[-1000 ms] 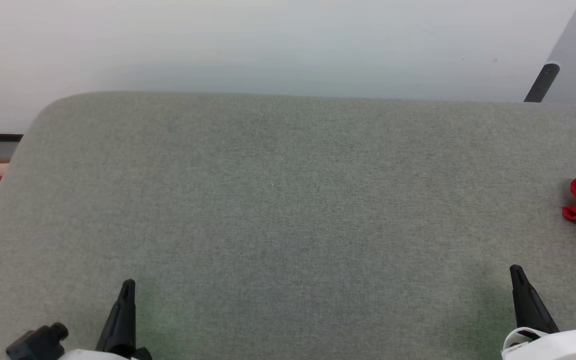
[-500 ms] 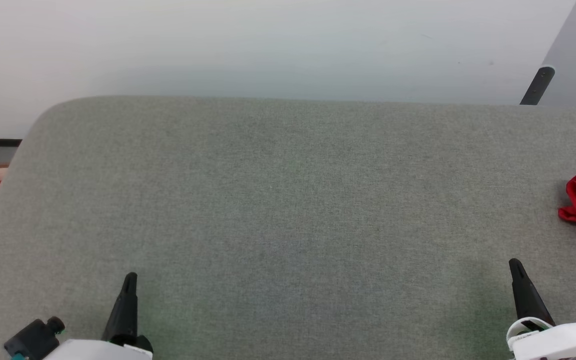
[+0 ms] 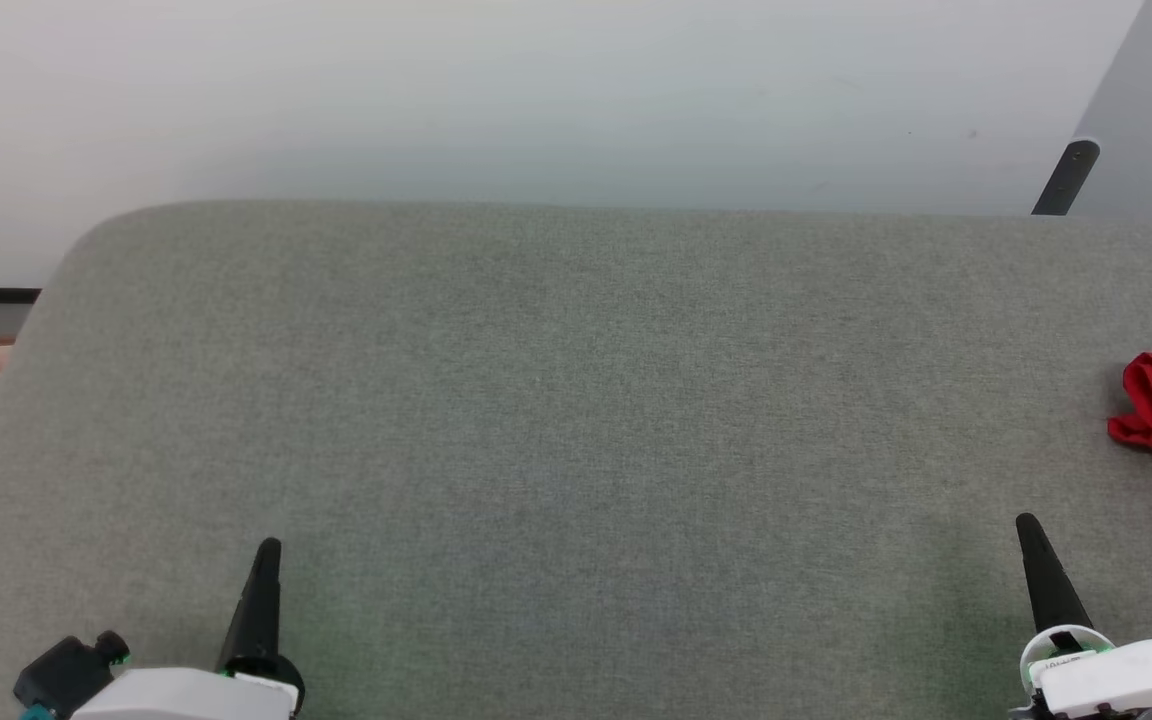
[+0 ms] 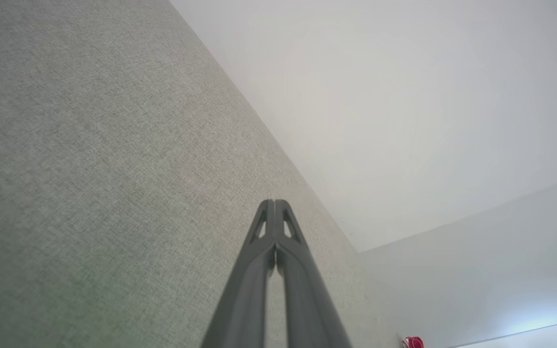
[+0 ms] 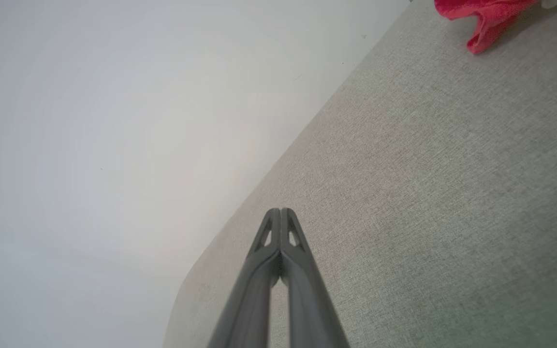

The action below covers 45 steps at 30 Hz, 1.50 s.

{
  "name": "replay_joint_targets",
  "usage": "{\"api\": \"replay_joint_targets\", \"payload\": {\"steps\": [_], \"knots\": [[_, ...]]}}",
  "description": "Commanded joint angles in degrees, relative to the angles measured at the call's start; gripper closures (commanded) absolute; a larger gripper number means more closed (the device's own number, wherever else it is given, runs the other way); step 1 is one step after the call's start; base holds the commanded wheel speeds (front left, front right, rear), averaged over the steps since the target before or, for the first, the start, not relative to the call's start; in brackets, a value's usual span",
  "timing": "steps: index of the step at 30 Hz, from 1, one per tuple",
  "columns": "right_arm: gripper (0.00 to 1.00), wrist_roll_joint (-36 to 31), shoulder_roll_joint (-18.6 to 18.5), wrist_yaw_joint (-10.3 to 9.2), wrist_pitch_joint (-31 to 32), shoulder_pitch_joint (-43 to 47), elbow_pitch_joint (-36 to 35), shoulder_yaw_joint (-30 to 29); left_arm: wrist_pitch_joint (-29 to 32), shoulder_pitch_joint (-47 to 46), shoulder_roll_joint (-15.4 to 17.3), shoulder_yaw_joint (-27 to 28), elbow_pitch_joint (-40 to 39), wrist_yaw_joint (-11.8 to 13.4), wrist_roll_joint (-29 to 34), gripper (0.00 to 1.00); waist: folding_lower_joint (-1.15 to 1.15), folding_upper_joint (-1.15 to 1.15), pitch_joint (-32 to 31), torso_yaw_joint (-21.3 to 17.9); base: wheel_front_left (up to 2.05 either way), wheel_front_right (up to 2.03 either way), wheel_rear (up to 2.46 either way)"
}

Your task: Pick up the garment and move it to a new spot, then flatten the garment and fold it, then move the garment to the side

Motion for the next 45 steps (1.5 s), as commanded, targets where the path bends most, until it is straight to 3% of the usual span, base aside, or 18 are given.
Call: {"api": "replay_joint_targets", "payload": {"steps": [1, 45], "knots": [[1.00, 1.6, -0.5, -0.01, 0.3, -1.4, -0.2, 0.0, 0.3, -1.2, 0.1, 0.4, -0.3, 0.0, -1.4, 1.00, 0.00, 0.00, -0.1, 0.0, 0.00, 0.00, 0.00], [1.00, 23.9, -0.3, -0.01, 3.4, -4.4, 4.2, -0.6, 6.6, -4.6, -3.2, 2.4, 2.5, 0.1, -21.1, 1.00, 0.00, 0.00, -1.9, -1.1, 0.00, 0.00, 0.00]]}}
